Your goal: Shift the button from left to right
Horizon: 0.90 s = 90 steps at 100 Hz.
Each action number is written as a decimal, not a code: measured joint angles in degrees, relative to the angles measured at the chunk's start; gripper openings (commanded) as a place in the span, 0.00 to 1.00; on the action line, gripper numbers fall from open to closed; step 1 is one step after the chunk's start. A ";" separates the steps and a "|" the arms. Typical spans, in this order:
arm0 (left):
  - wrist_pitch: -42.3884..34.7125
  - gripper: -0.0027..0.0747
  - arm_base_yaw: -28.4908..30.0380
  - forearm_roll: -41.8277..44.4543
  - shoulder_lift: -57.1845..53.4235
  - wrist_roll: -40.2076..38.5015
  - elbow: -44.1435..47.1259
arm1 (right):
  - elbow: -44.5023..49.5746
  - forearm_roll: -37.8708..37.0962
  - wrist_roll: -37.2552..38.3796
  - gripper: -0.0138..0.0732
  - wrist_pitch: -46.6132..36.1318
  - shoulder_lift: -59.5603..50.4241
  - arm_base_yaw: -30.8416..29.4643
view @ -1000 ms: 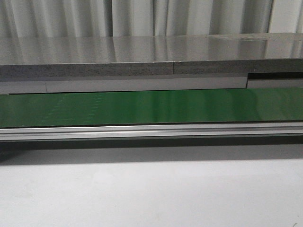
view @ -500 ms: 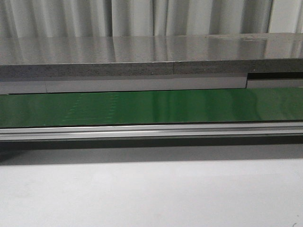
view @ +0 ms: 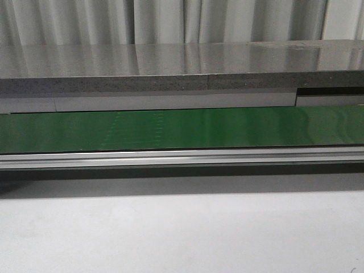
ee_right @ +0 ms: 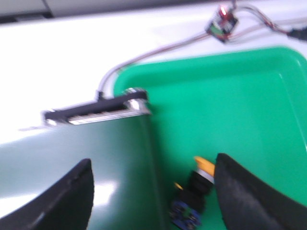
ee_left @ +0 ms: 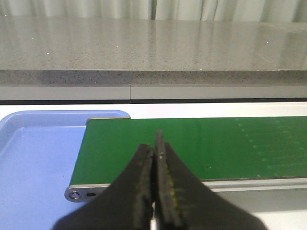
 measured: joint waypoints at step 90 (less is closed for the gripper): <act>0.00 0.01 0.00 0.00 0.00 0.00 0.00 | 42.00 1.41 0.00 0.77 -24.49 -47.48 9.55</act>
